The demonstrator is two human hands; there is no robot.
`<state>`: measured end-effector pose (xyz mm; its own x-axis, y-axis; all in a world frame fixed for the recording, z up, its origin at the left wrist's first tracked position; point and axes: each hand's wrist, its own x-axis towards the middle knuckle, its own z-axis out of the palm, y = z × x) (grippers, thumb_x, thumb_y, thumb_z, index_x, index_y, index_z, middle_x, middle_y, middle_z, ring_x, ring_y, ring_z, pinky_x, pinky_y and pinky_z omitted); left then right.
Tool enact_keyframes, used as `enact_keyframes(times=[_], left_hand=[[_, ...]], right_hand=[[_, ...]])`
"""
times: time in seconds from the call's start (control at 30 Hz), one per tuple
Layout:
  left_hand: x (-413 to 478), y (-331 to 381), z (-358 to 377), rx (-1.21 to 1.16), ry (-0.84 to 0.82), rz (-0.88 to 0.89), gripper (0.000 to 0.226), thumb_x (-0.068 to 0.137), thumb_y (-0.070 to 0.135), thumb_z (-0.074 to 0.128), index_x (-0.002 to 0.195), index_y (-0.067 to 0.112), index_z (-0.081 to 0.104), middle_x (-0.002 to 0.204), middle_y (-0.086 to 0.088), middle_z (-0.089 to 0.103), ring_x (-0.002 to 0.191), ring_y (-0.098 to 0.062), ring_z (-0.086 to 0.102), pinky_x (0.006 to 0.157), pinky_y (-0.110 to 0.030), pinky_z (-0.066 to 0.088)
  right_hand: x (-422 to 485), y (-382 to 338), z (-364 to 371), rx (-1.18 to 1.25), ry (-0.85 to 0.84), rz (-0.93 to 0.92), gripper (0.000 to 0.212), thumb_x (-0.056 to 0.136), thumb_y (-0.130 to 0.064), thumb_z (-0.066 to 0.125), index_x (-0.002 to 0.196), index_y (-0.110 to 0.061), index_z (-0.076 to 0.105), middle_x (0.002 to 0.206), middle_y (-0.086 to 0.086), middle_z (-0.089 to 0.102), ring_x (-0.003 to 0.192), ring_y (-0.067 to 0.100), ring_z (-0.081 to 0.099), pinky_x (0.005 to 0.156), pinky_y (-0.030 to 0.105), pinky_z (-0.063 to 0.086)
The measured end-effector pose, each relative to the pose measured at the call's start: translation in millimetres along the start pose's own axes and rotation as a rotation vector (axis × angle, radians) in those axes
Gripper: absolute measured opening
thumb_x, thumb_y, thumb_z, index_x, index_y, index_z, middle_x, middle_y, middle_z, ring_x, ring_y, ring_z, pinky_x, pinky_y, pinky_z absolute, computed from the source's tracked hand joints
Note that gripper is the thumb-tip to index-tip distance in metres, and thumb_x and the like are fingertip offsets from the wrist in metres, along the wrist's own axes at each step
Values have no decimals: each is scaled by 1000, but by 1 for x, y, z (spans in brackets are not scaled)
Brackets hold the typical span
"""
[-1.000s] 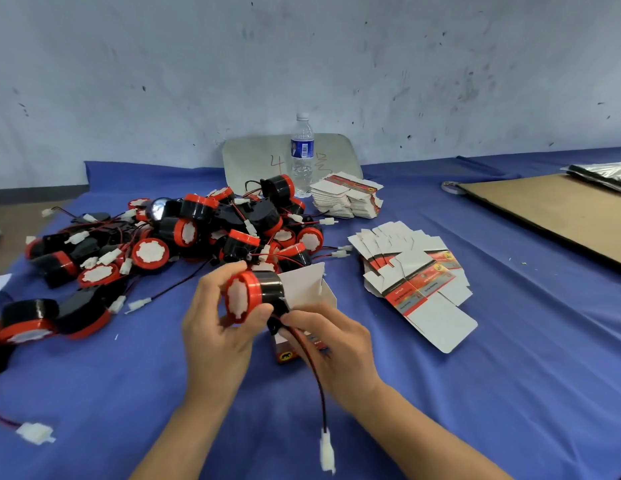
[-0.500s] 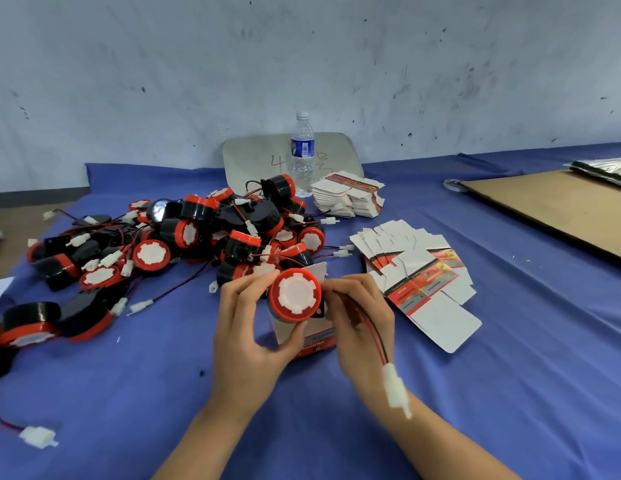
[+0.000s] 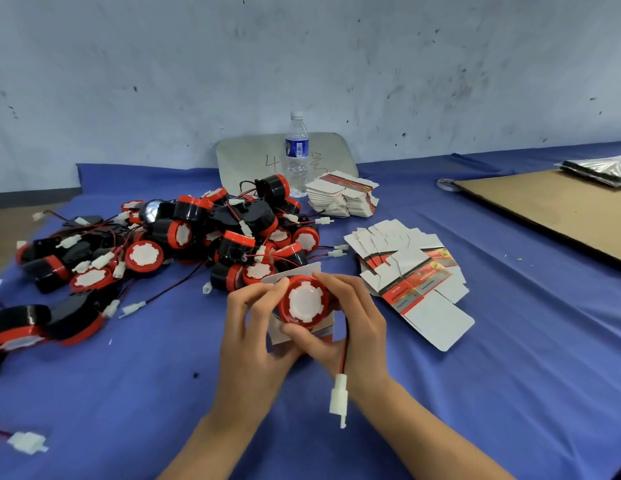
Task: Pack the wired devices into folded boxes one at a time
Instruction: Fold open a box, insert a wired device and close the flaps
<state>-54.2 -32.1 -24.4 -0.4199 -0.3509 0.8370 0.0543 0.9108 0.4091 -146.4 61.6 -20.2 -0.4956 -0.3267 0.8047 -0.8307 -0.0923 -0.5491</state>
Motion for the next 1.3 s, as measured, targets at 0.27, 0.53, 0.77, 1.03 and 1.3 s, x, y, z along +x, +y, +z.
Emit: enact_keyframes(times=[0.27, 0.53, 0.77, 1.03, 1.3], left_hand=[[1, -16, 5, -174, -368, -430, 132, 63, 46, 82, 137, 53, -27, 159, 18, 3, 143, 9, 4, 115, -27, 22], [-11, -33, 14, -212, -431, -529, 125, 68, 31, 85, 133, 69, -15, 97, 35, 58, 92, 25, 52, 70, 3, 39], [-10, -29, 11, -161, -413, -487, 121, 69, 35, 84, 132, 73, -12, 102, 38, 52, 91, 25, 49, 69, 1, 41], [-10, -18, 7, -4, -358, -258, 53, 80, 14, 78, 121, 43, 62, 159, 6, 22, 117, -10, 56, 83, -20, 50], [-7, -9, 9, 105, -387, -389, 15, 84, 18, 75, 98, 23, 74, 156, -3, 30, 96, -26, 67, 73, -23, 47]], right_hand=[[-2, 2, 7, 27, -3, 236, 39, 67, -34, 76, 101, -20, 65, 87, -9, 64, 69, 4, 58, 66, 9, 45], [-4, 13, 10, -34, -113, 190, 27, 73, -22, 83, 89, -8, 67, 80, -8, 65, 67, -6, 53, 62, 3, 40], [-2, 19, 5, -177, -320, 230, 21, 81, -32, 76, 80, -12, 69, 79, -6, 69, 65, 9, 59, 61, 30, 51], [-1, 16, 3, -329, -425, 183, 26, 96, -36, 52, 94, -21, 74, 105, -13, 67, 83, 14, 63, 68, 36, 51], [10, 17, -8, -99, 174, 98, 3, 89, -21, 63, 88, -20, 59, 81, -3, 57, 70, 4, 54, 63, 6, 39]])
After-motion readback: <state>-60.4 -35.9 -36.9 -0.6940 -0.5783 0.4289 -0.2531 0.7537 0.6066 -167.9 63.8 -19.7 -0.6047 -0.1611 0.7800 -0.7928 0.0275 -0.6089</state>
